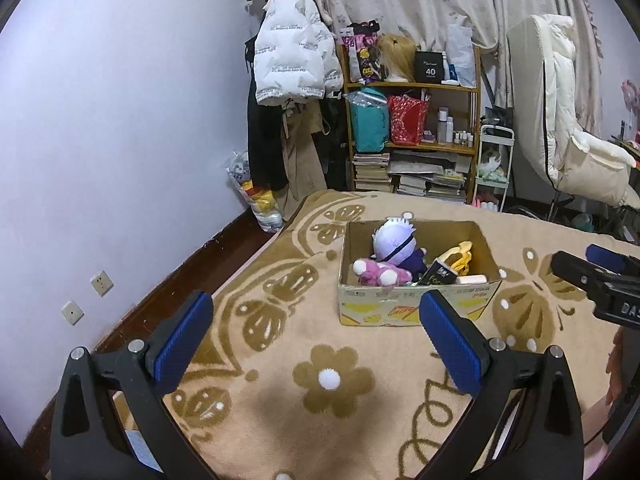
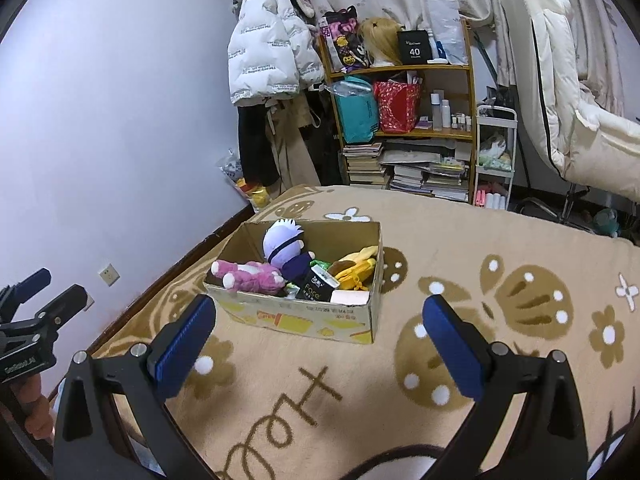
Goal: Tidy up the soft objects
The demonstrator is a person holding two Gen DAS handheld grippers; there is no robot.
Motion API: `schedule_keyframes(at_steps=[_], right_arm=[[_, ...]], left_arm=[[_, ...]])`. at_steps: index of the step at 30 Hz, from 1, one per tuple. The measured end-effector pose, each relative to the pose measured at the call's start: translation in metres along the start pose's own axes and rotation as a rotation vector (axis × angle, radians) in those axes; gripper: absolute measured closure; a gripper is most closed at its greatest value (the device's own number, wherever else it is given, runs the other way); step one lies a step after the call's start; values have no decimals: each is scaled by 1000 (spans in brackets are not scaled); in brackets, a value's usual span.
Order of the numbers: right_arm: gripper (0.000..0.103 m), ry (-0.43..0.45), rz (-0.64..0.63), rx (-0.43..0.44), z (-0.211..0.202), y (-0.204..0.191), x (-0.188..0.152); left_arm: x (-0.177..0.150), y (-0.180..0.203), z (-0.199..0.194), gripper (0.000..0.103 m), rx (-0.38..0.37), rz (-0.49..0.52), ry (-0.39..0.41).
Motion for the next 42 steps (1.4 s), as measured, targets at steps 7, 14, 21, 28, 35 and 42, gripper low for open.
schedule_keyframes(at_steps=[7,14,21,28,35,42], right_arm=[[0,81,-29,-30,0,1,-8],[0,87,-29,-44,12,12,-21],[0,37,-11,-45,26,19,-30],[0,34,-1,-41,28,23,-29],[0,24,-17,-45,30,23,-32],[0,20,-20,-47,31,21,-33]], left_arm=[[-14,-3,17,1,8,20,-21],[-16,-3,23,1,13,24,-26],[-17,-4,40,1,20,3,-49],[-15,-1,39,1,17,7,-35],[-15,5,38,1,13,30,-29],[-17,7,35,1,10,26,-25]])
Point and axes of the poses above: each gripper's, at about its wrist camera, not at the fingertips, and z roughly the way its jaws point, y to its right, x to its top, the point moved 7 cm from there along z, roughly the way its jaws point, and after that the axes turned 8 degrees about -x, right-handed, at the moved point
